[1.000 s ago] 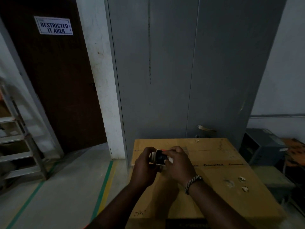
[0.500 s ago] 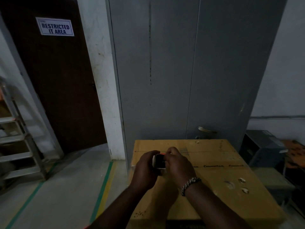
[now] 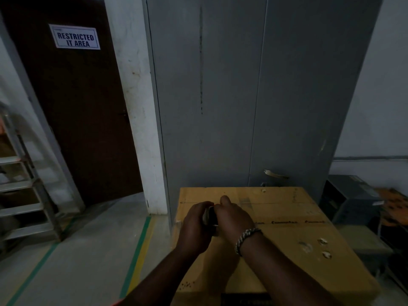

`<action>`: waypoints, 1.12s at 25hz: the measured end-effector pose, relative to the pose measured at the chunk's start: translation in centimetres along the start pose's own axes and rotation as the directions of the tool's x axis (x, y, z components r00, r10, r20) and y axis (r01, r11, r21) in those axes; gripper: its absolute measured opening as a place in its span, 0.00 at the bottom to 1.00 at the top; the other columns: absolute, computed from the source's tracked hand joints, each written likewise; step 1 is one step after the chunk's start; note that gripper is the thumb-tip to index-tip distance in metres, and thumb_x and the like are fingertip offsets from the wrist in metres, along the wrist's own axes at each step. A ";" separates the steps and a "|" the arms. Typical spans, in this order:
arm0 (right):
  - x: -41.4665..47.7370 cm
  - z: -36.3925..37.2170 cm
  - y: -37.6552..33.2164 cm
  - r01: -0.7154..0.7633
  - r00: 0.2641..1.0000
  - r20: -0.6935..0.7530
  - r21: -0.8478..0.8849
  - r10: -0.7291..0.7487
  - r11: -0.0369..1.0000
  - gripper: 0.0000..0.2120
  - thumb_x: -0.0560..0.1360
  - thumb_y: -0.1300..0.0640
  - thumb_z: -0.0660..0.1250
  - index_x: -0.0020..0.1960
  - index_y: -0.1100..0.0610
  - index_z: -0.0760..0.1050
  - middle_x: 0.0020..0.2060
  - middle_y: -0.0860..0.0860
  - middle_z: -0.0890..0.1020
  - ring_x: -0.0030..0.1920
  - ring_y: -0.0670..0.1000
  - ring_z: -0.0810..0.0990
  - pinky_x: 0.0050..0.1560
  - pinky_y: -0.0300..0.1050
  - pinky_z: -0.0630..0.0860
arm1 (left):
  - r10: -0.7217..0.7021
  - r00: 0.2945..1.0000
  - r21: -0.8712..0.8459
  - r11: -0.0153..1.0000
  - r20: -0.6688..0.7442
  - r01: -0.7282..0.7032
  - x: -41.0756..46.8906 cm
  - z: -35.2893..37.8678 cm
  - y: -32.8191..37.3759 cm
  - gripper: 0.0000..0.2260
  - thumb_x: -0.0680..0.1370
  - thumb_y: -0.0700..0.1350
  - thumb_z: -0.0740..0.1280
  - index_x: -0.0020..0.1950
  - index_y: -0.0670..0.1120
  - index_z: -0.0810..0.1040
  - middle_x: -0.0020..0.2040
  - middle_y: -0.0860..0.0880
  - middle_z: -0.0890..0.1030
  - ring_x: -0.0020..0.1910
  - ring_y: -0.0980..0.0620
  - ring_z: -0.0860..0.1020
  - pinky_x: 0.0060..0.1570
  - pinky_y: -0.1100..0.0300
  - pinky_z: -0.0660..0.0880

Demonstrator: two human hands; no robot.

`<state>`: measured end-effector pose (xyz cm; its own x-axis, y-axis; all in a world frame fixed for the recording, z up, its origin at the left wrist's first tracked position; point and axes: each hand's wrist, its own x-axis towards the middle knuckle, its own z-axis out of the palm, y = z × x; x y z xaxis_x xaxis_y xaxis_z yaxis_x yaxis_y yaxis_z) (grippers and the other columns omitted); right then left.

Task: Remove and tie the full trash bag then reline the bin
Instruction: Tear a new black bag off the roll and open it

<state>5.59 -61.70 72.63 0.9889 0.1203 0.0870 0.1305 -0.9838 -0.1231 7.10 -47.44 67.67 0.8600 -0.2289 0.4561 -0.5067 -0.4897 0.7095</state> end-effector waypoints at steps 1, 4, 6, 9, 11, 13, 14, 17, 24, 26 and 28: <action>0.1 0.1 0.0 0.012 1.000 0.012 0.022 -0.012 1.000 0.22 0.75 0.50 0.75 0.65 0.53 0.73 0.63 0.53 0.68 0.58 0.59 0.77 0.55 0.56 0.80 | -0.004 1.000 0.007 1.000 -0.006 0.004 0.0 0.0 0.1 0.22 0.74 0.43 0.74 0.67 0.54 0.75 0.62 0.58 0.77 0.58 0.60 0.76 0.54 0.61 0.79; 0.0 0.1 0.2 0.053 0.998 -0.033 0.003 -0.053 0.999 0.22 0.73 0.48 0.76 0.64 0.53 0.74 0.63 0.52 0.68 0.58 0.57 0.76 0.52 0.54 0.80 | 0.023 1.000 0.041 0.999 -0.009 -0.023 -0.2 -0.1 0.2 0.23 0.74 0.44 0.74 0.68 0.52 0.74 0.63 0.56 0.77 0.59 0.60 0.75 0.55 0.62 0.78; -0.5 0.0 0.2 0.090 0.990 -0.110 -0.034 -0.093 0.995 0.21 0.73 0.48 0.76 0.62 0.53 0.76 0.64 0.50 0.69 0.61 0.55 0.74 0.51 0.52 0.80 | 0.023 1.000 0.029 0.999 0.005 -0.023 -0.4 -0.3 0.1 0.24 0.74 0.44 0.75 0.68 0.53 0.73 0.62 0.57 0.77 0.58 0.60 0.76 0.55 0.63 0.78; -1.2 -0.8 0.2 0.134 0.973 -0.192 -0.002 -0.131 0.991 0.17 0.74 0.51 0.75 0.61 0.53 0.78 0.67 0.50 0.72 0.65 0.55 0.73 0.57 0.52 0.79 | 0.020 0.999 0.013 1.000 0.030 -0.020 -0.6 -0.6 0.6 0.24 0.73 0.46 0.77 0.66 0.53 0.73 0.60 0.58 0.79 0.56 0.63 0.78 0.54 0.64 0.79; -1.7 -1.5 0.2 0.151 0.961 -0.238 0.025 -0.140 0.988 0.13 0.75 0.55 0.72 0.60 0.53 0.79 0.67 0.49 0.74 0.65 0.54 0.73 0.58 0.50 0.78 | 0.031 0.999 0.002 1.000 0.039 -0.031 -0.6 -0.9 1.0 0.22 0.73 0.47 0.77 0.63 0.52 0.74 0.58 0.58 0.79 0.54 0.66 0.78 0.53 0.66 0.79; -2.2 -2.1 0.1 0.173 0.947 -0.276 0.019 -0.161 0.985 0.11 0.76 0.58 0.69 0.58 0.53 0.80 0.63 0.48 0.76 0.63 0.54 0.73 0.58 0.49 0.76 | 0.059 0.997 -0.010 0.998 0.049 -0.058 -0.6 -1.1 1.5 0.20 0.73 0.46 0.77 0.62 0.51 0.74 0.57 0.57 0.79 0.53 0.65 0.79 0.52 0.65 0.80; -2.4 -2.4 0.1 0.184 0.940 -0.292 0.004 -0.175 0.983 0.10 0.76 0.58 0.69 0.57 0.53 0.80 0.61 0.48 0.78 0.62 0.54 0.74 0.57 0.49 0.76 | 0.078 0.995 -0.002 0.997 0.058 -0.078 -0.5 -1.0 1.6 0.19 0.74 0.46 0.76 0.62 0.51 0.75 0.57 0.57 0.78 0.53 0.63 0.79 0.51 0.63 0.80; -2.7 -2.8 -0.3 0.174 0.933 -0.311 -0.041 -0.178 0.984 0.06 0.75 0.54 0.69 0.51 0.49 0.81 0.52 0.46 0.79 0.56 0.53 0.75 0.54 0.49 0.74 | 0.111 0.992 0.150 0.982 0.056 -0.118 -0.5 -0.9 2.2 0.17 0.75 0.47 0.73 0.63 0.51 0.75 0.58 0.55 0.76 0.50 0.59 0.77 0.47 0.60 0.80; -3.7 -4.5 -0.5 0.107 0.957 -0.289 0.263 -0.027 0.959 0.08 0.78 0.62 0.65 0.49 0.50 0.78 0.47 0.47 0.81 0.48 0.49 0.78 0.47 0.45 0.79 | 0.096 0.993 0.278 0.954 0.072 -0.112 -1.2 -0.7 1.4 0.19 0.76 0.45 0.72 0.66 0.50 0.73 0.61 0.53 0.74 0.50 0.56 0.76 0.45 0.61 0.79; -3.6 -5.2 0.2 0.073 0.957 -0.288 0.376 0.042 0.924 0.11 0.77 0.65 0.65 0.47 0.50 0.79 0.44 0.47 0.83 0.45 0.48 0.80 0.42 0.44 0.80 | 0.089 0.991 0.301 0.946 0.102 -0.116 -1.9 -0.8 0.5 0.24 0.75 0.44 0.73 0.69 0.50 0.71 0.64 0.53 0.72 0.54 0.56 0.76 0.48 0.66 0.77; -3.4 -5.6 1.0 0.062 0.946 -0.306 0.485 0.103 0.873 0.13 0.75 0.69 0.66 0.46 0.52 0.82 0.43 0.48 0.84 0.44 0.47 0.81 0.40 0.40 0.80 | 0.087 0.988 0.326 0.937 0.128 -0.125 -3.1 -0.8 -0.3 0.28 0.75 0.44 0.73 0.73 0.51 0.67 0.68 0.53 0.70 0.59 0.57 0.75 0.53 0.70 0.74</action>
<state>2.00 -63.86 77.77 0.9277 -0.0278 0.3722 0.2096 -0.7864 -0.5811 4.57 -45.93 66.49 0.8134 -0.3764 0.4436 -0.5621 -0.7049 0.4326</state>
